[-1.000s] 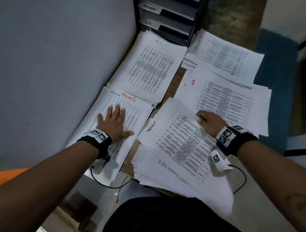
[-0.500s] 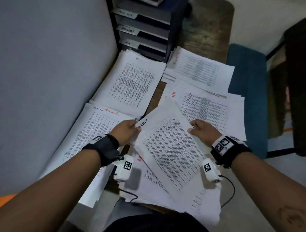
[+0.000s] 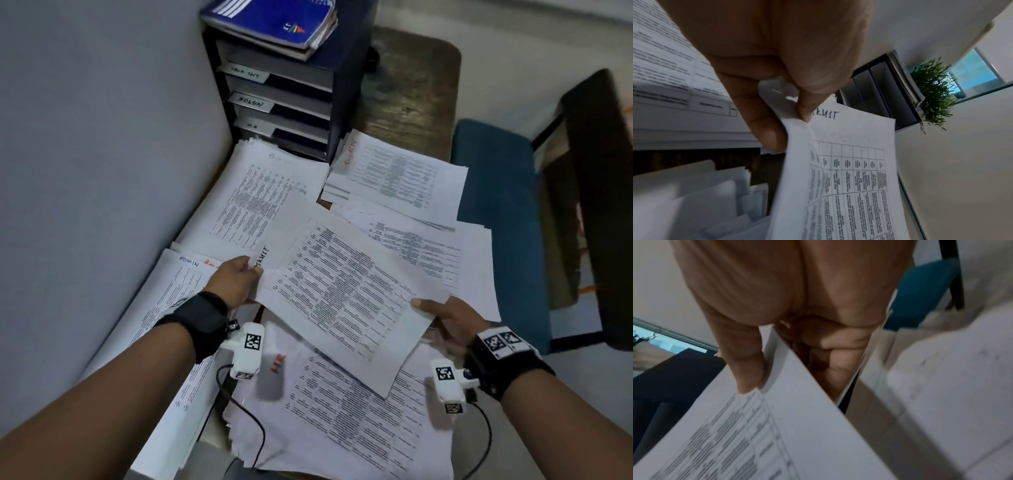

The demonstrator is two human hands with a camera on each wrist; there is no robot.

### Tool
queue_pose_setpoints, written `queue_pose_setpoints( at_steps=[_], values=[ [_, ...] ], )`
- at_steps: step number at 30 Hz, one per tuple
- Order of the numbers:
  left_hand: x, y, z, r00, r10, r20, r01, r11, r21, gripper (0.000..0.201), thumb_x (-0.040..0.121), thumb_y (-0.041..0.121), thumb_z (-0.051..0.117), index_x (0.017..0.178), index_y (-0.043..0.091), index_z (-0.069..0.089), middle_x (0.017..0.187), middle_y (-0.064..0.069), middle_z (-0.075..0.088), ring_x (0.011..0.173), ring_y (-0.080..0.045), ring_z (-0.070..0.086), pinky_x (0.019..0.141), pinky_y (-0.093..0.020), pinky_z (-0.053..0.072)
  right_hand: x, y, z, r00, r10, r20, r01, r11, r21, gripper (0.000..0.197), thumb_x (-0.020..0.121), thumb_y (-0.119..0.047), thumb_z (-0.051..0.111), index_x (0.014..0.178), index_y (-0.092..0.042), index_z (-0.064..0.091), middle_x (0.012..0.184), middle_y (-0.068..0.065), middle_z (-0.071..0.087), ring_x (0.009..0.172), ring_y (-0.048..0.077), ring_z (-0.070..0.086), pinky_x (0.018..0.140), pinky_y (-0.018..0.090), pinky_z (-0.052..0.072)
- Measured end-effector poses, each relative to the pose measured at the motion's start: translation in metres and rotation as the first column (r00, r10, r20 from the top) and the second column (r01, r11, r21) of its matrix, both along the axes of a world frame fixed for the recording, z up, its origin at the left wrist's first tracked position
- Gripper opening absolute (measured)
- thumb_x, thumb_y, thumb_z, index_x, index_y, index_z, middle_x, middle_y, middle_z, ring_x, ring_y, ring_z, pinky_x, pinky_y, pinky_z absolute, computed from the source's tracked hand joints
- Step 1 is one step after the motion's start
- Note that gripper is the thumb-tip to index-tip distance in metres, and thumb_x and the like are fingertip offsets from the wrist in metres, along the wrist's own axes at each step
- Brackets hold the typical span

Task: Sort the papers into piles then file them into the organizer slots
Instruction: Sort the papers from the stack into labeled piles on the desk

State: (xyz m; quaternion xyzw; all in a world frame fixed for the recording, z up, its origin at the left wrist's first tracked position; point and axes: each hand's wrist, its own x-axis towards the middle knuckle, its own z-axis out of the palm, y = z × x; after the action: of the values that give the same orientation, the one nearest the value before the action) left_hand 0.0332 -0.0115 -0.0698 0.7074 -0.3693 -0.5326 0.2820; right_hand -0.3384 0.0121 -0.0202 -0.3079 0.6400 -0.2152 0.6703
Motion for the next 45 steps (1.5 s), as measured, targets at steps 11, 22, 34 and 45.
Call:
queue_pose_setpoints(
  at_steps=[11,22,34,45],
  values=[
    [0.023,-0.055,0.044,0.663,-0.445,0.601,0.490,0.866,0.100,0.023,0.098,0.018,0.052,0.076,0.016,0.046,0.075,-0.002,0.055,0.078,-0.025,0.053,0.065,-0.031,0.036,0.032,-0.063,-0.017,0.968,0.214,-0.128,-0.219,0.975,-0.028,0.033,0.084,-0.007,0.070,0.115,-0.018,0.065,0.096,0.012,0.069,0.070,0.019,0.067,0.060,0.028,0.054],
    [0.081,-0.092,0.075,0.784,0.107,0.612,0.206,0.885,-0.419,0.068,0.091,0.036,0.064,0.148,0.016,0.033,0.145,-0.014,0.032,0.132,-0.029,0.045,0.110,-0.043,0.039,0.118,-0.114,-0.042,0.959,-0.183,0.215,0.181,0.983,0.030,0.028,0.092,0.015,0.045,0.116,0.005,0.053,0.109,0.025,0.060,0.086,0.032,0.063,0.058,0.027,0.059],
    [0.088,0.021,0.003,0.817,-0.192,0.544,0.296,0.949,-0.110,0.051,0.094,0.029,0.064,0.138,0.012,0.045,0.135,-0.010,0.045,0.114,-0.016,0.052,0.098,-0.022,0.039,0.237,-0.104,-0.066,0.986,-0.067,0.155,0.010,0.939,0.342,0.007,0.097,-0.008,0.055,0.097,0.000,0.055,0.088,0.019,0.067,0.072,0.029,0.068,0.051,0.030,0.058],
    [0.069,0.056,-0.016,0.766,-0.351,0.539,0.423,0.906,-0.010,0.030,0.090,0.033,0.064,0.113,0.017,0.053,0.109,-0.002,0.051,0.098,-0.023,0.055,0.081,-0.034,0.046,0.278,-0.112,-0.066,0.975,-0.079,0.208,-0.011,0.918,0.397,0.022,0.103,-0.016,0.047,0.097,0.004,0.054,0.077,0.019,0.069,0.046,0.019,0.067,0.033,0.019,0.044]
  ],
)
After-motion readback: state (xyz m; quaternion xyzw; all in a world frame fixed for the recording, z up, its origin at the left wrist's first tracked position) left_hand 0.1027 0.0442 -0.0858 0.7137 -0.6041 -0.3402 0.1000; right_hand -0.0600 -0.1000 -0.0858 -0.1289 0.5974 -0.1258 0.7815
